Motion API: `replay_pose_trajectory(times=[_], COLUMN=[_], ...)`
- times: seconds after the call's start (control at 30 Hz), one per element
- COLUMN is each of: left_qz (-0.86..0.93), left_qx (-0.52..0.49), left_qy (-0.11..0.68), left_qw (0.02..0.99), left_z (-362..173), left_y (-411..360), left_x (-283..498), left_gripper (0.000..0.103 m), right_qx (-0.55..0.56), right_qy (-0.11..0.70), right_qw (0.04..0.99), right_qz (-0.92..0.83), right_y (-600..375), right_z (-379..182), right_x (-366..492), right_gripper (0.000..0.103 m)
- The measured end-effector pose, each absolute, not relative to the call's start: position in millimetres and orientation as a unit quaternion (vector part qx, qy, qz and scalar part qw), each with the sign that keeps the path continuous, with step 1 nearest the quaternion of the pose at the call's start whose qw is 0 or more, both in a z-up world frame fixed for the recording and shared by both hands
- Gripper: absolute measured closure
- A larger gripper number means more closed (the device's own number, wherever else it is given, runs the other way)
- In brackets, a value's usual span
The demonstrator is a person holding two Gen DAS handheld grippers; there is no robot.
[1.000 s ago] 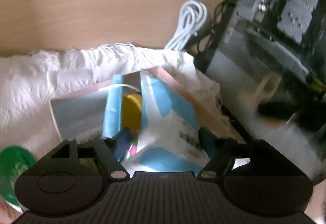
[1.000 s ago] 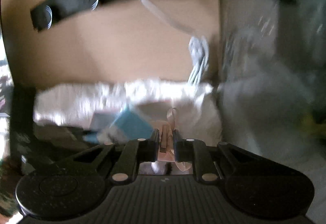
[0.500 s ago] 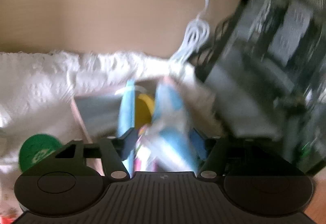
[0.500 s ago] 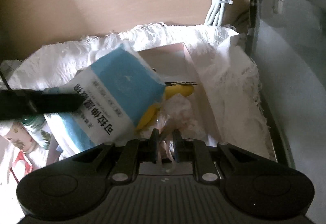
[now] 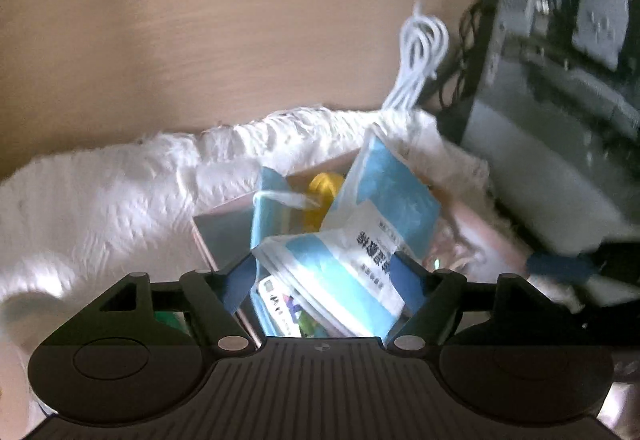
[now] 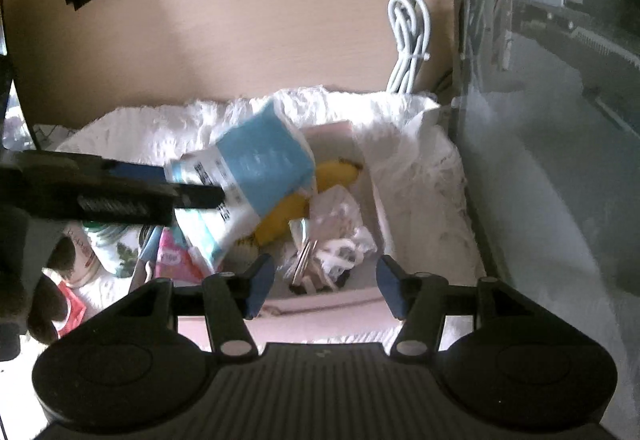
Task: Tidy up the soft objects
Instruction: 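Lower the cotton pack and tan clip into the pink box and open both tools, then grasp the red wet-wipe packet with the left tool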
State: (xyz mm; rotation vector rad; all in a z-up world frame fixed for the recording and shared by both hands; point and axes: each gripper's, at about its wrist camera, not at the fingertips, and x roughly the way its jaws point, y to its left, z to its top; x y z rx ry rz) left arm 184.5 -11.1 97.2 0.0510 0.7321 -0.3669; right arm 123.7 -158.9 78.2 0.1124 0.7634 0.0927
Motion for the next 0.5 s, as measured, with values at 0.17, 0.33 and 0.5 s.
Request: replay_pose_trajectory(times=[0.17,0.33,0.5], left_qz=[-0.188,-0.186,-0.139], left_qx=[-0.064,-0.102,-0.112], left_qy=[0.339,0.322,0.341], left_qw=[0.920,0.923,0.923], left_z=[110,113,87], left_y=[20,51,97], left_x=[156,106,53], left_gripper=[0.030,0.030,0.030], right_qx=[0.050,0.028,-0.029], right_qy=[0.364,0.344,0.321], right_qw=[0.928,0.935,0.940], right_qz=[0.063,0.074,0.113], right_y=[-145,-120,-79], right_z=[74,72,71], right_x=[103,83,61], right_gripper=[0.044,0.041,0.032])
